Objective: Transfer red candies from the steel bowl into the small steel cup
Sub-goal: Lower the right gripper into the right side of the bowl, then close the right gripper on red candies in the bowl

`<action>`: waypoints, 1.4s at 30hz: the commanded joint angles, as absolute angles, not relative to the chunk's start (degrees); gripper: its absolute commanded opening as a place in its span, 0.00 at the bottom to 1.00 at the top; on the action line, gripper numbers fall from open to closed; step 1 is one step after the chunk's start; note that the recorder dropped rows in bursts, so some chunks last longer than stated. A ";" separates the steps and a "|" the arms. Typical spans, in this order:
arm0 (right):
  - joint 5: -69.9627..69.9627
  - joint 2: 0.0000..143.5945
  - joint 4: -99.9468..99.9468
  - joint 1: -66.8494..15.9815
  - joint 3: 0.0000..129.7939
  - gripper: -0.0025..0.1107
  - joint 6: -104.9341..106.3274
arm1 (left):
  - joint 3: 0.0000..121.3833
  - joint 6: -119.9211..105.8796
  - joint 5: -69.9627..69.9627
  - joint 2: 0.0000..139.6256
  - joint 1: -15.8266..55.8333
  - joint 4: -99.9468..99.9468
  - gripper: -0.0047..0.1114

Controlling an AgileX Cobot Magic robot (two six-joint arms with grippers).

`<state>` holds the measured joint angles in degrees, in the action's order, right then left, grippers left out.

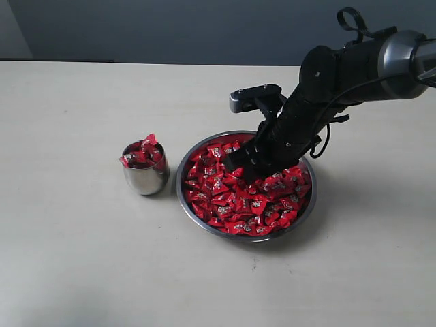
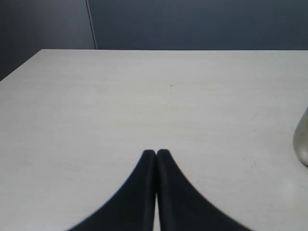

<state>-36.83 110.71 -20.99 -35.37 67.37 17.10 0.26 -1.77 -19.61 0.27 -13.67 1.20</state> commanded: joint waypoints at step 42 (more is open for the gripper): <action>-38.20 112.85 -19.09 -35.47 67.29 0.01 17.60 | 0.00 -1.68 -19.14 0.00 -13.12 1.25 0.04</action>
<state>-38.74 112.99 -19.37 -35.59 67.37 17.15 0.26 -1.77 -19.61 0.27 -13.67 1.20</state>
